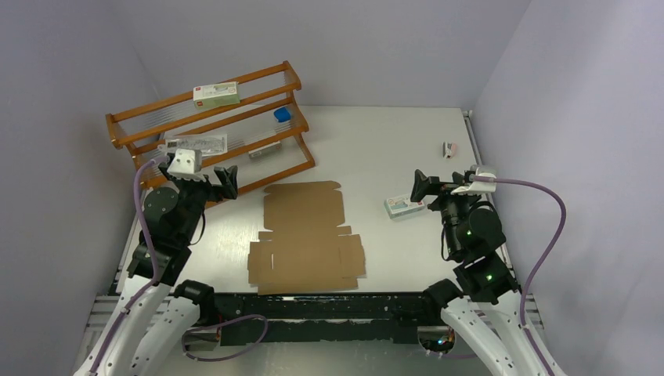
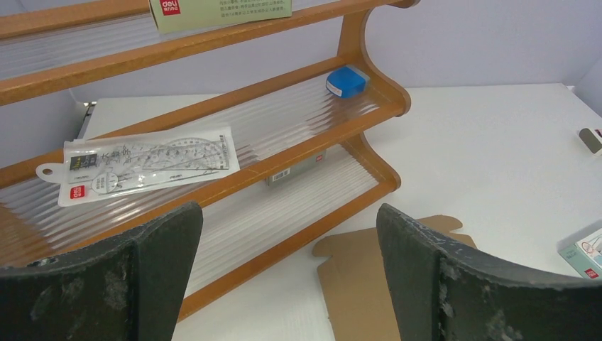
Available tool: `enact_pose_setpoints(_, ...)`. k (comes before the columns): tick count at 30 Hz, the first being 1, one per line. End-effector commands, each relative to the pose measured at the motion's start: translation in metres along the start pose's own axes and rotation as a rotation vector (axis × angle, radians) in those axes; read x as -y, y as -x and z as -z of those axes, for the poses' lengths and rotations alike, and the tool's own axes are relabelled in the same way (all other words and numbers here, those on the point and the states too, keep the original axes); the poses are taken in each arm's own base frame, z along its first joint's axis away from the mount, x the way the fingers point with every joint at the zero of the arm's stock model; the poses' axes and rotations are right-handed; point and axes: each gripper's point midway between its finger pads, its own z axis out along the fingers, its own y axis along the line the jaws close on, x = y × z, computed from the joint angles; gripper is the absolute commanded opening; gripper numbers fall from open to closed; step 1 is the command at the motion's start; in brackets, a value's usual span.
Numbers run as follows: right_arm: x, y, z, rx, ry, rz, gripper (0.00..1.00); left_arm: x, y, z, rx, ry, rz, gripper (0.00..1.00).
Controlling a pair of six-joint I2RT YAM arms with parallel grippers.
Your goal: Fold the paper box
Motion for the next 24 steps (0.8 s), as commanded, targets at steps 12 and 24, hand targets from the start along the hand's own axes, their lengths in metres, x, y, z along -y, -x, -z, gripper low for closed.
enact_pose_setpoints(12,-0.008,0.006,0.002,0.016,0.037,-0.04,1.0,0.004,0.0,-0.006,-0.003,-0.015,0.044,0.97)
enact_pose_setpoints(24,-0.017,0.015,0.01,0.064,0.108,-0.061,1.0,-0.004,-0.085,-0.026,-0.328,0.16,0.274,0.97)
